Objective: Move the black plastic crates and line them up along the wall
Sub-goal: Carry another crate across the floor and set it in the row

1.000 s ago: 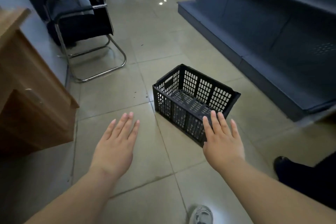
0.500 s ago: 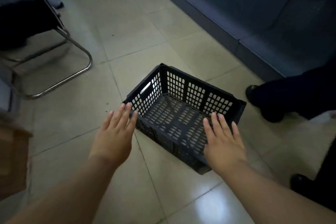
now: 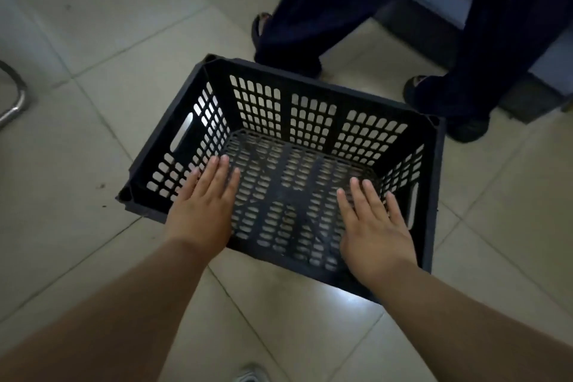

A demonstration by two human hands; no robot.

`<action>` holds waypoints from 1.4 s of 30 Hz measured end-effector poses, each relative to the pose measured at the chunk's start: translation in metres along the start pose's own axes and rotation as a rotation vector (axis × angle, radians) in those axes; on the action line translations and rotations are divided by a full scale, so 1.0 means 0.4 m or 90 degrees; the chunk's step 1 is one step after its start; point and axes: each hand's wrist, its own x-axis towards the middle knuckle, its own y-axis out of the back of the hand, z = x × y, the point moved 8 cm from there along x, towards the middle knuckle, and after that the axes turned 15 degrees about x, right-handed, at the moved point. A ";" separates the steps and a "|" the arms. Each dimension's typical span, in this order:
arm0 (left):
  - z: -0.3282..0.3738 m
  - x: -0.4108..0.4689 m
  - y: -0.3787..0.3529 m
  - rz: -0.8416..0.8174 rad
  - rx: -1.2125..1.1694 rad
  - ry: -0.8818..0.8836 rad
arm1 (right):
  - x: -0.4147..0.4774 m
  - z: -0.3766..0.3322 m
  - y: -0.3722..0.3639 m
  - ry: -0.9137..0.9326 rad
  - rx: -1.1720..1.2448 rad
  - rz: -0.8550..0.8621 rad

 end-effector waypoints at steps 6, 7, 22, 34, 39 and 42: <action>0.000 0.078 -0.048 0.009 -0.025 -0.019 | 0.055 -0.032 -0.099 -0.041 -0.009 -0.047; -0.003 0.086 -0.049 0.014 -0.020 -0.020 | 0.059 -0.034 -0.105 -0.047 -0.004 -0.046; 0.095 -0.087 -0.094 -0.032 -0.063 -0.023 | -0.043 0.017 -0.167 -0.027 -0.018 -0.061; 0.405 -0.507 -0.146 -0.128 -0.168 0.047 | -0.325 0.161 -0.294 0.083 -0.101 -0.118; 0.557 -0.662 -0.191 -0.172 -0.220 0.033 | -0.431 0.230 -0.348 0.093 -0.195 -0.156; 0.560 -0.738 -0.225 -0.113 -0.227 0.063 | -0.452 0.239 -0.343 0.097 -0.230 -0.159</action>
